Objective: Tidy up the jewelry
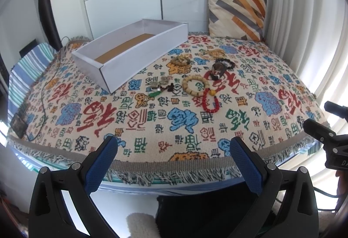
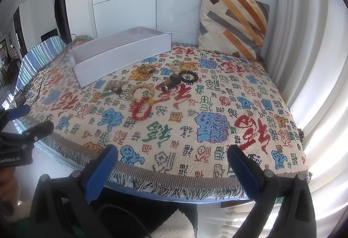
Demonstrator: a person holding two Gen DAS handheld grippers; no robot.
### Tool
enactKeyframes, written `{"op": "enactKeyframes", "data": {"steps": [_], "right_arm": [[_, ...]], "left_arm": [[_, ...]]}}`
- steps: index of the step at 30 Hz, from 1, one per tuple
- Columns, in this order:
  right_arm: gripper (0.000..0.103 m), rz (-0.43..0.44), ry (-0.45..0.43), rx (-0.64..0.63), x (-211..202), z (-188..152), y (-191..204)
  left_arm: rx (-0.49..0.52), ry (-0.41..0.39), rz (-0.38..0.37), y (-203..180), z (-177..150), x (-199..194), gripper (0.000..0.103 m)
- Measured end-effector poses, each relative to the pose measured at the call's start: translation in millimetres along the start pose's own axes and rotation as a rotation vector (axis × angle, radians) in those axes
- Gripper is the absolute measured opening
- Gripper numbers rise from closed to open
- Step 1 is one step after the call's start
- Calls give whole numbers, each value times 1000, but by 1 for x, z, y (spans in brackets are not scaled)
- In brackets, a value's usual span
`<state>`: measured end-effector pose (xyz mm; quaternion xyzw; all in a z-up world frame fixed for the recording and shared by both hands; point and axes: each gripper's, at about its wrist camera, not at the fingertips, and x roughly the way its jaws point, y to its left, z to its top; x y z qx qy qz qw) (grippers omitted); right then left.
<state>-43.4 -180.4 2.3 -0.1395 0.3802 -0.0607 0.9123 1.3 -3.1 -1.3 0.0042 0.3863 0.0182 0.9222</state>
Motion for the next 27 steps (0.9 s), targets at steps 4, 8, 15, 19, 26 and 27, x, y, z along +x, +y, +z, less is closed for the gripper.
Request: {"op": "enactKeyframes", "data": {"steps": [4, 8, 15, 19, 26, 27], "right_arm": [[102, 0, 0, 1, 0, 0, 0], [102, 0, 2, 2, 0, 0, 0], [102, 2, -1, 3, 0, -1, -1], [102, 2, 2, 4, 1, 0, -1], [102, 0, 2, 12, 1, -2, -1], [102, -1, 2, 14, 2, -2, -2]], "left_arm": [[0, -2, 1, 0, 0, 0, 102], [1, 1, 1, 0, 0, 0, 102], [2, 0, 2, -1, 2, 0, 102], [3, 0, 2, -1, 2, 0, 102], [3, 2, 4, -2, 3, -1, 102], [4, 2, 4, -2, 3, -1, 102]]}}
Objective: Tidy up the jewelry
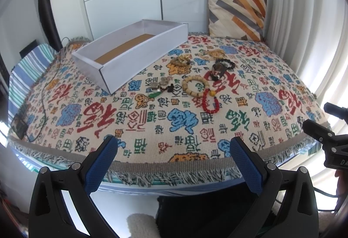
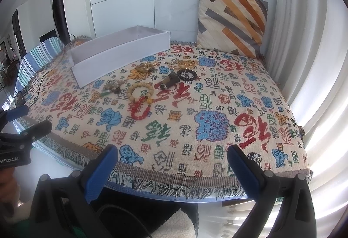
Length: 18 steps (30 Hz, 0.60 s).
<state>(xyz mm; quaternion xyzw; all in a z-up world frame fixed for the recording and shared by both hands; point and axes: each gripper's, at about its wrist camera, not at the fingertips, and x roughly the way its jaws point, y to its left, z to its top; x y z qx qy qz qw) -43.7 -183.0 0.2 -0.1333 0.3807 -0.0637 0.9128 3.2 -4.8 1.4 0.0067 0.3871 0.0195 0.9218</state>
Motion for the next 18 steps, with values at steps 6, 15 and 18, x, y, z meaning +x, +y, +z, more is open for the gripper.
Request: {"op": "enactKeyframes", "data": {"steps": [6, 15, 18], "right_arm": [[102, 0, 3, 6, 2, -1, -1], [102, 3, 9, 13, 2, 0, -2], [102, 4, 6, 14, 2, 0, -3]], "left_arm": [[0, 1, 0, 0, 0, 0, 102], [1, 4, 0, 0, 1, 1, 102], [1, 2, 0, 0, 1, 0, 102]]}}
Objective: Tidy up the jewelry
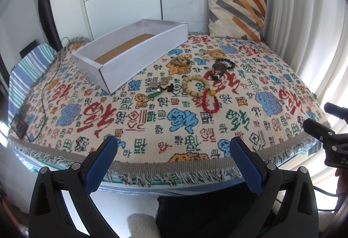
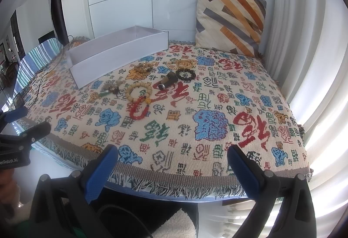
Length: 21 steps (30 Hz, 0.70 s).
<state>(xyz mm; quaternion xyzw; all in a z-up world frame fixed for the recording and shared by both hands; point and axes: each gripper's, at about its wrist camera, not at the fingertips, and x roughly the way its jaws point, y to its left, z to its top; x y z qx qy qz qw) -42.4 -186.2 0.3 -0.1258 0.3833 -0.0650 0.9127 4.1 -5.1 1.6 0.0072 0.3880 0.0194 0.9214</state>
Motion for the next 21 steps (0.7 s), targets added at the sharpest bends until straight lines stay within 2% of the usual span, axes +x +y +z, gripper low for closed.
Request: {"op": "enactKeyframes", "data": {"steps": [6, 21], "right_arm": [[102, -5, -15, 9, -4, 2, -2], [102, -23, -4, 26, 0, 3, -8]], "left_arm": [[1, -16, 5, 0, 0, -3, 102], [14, 5, 12, -6, 0, 4, 102]]}}
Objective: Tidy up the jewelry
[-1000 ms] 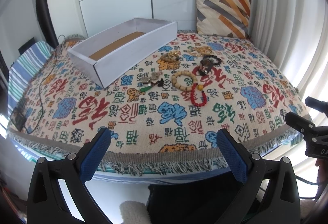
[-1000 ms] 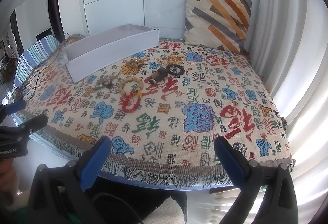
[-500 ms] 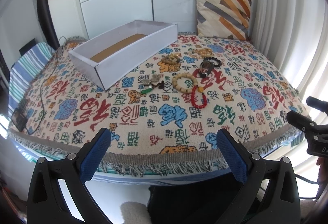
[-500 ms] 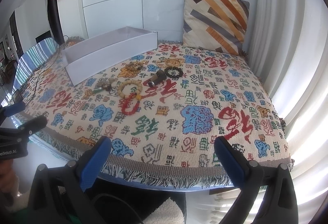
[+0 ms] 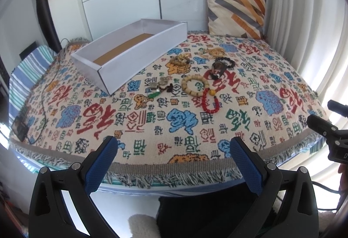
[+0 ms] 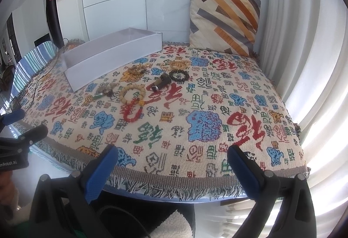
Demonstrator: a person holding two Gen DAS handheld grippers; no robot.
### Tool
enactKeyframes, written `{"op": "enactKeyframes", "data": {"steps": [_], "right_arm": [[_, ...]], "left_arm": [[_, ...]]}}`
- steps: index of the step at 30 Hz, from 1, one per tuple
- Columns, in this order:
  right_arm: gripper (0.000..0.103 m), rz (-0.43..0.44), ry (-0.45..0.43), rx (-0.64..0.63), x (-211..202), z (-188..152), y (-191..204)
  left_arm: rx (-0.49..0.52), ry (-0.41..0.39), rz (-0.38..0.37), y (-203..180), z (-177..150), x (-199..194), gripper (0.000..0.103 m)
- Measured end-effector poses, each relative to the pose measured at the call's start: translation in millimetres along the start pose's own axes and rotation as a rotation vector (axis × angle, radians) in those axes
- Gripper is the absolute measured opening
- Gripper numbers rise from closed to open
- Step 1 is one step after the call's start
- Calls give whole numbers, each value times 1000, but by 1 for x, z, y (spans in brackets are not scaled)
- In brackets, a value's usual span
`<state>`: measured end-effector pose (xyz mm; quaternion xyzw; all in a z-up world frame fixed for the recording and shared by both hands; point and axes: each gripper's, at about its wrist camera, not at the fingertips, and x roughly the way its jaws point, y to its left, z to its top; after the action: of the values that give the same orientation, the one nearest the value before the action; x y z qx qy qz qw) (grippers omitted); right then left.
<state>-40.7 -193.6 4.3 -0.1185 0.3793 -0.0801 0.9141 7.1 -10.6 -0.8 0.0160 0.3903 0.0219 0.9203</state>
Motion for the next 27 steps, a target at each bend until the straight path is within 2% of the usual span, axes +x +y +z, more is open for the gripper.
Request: {"op": "enactKeyframes", "data": {"steps": [27], "right_arm": [[102, 0, -1, -3, 2, 1, -1]], "left_arm": [[-19, 9, 7, 4, -1, 6, 102]]}}
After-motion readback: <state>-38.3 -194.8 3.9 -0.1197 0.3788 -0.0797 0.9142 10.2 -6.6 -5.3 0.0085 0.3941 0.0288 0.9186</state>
